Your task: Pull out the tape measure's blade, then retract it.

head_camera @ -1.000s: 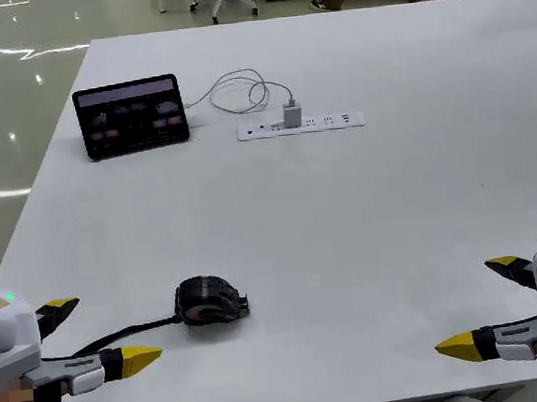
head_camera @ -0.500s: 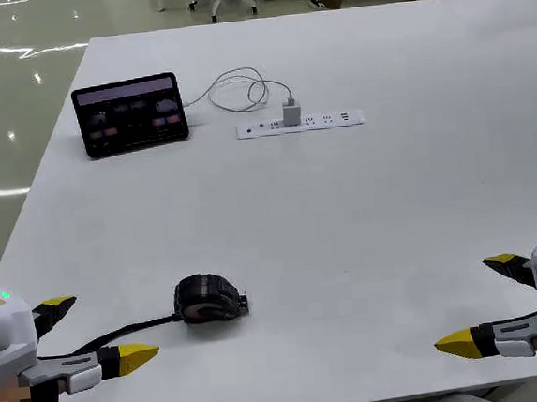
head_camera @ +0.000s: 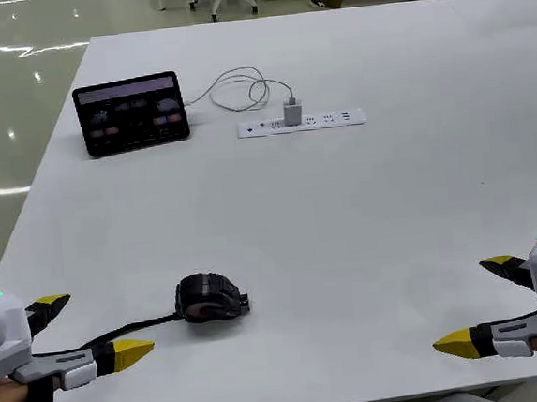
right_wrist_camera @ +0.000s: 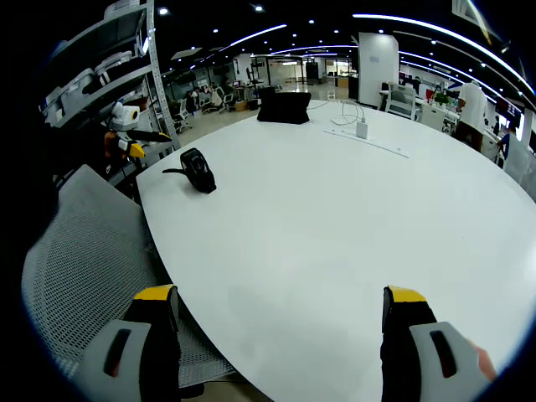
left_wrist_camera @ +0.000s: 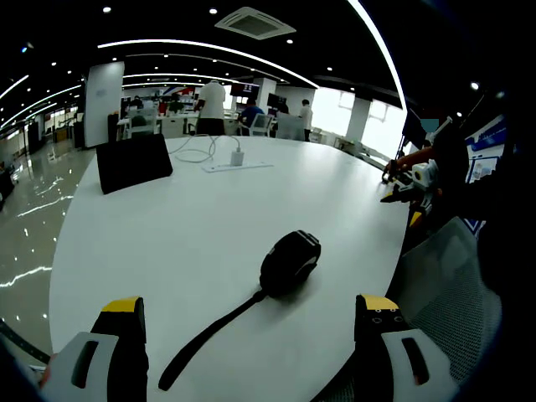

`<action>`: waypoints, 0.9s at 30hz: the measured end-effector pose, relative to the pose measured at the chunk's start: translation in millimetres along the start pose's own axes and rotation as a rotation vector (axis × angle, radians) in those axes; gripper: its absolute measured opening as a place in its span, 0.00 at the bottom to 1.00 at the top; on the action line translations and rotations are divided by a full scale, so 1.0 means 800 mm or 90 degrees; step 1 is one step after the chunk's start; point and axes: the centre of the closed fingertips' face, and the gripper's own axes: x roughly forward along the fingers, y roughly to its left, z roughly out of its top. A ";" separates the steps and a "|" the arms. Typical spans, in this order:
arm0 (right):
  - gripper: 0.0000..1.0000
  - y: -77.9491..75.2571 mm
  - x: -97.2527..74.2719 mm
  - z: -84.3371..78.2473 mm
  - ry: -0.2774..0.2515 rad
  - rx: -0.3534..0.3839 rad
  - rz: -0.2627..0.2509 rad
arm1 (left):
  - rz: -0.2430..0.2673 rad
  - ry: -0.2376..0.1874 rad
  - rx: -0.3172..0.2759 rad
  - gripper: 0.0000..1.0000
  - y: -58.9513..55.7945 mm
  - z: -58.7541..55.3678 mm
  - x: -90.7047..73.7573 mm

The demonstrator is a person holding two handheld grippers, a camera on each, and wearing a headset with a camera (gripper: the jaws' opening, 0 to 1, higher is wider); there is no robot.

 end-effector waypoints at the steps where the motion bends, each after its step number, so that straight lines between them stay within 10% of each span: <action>1: 0.97 -0.001 0.000 0.000 0.000 0.000 -0.001 | 0.001 0.000 0.001 1.00 0.000 0.000 0.000; 27: 1.00 0.000 0.000 0.001 -0.005 -0.001 -0.004 | -0.021 0.023 0.005 1.00 -0.010 -0.006 0.005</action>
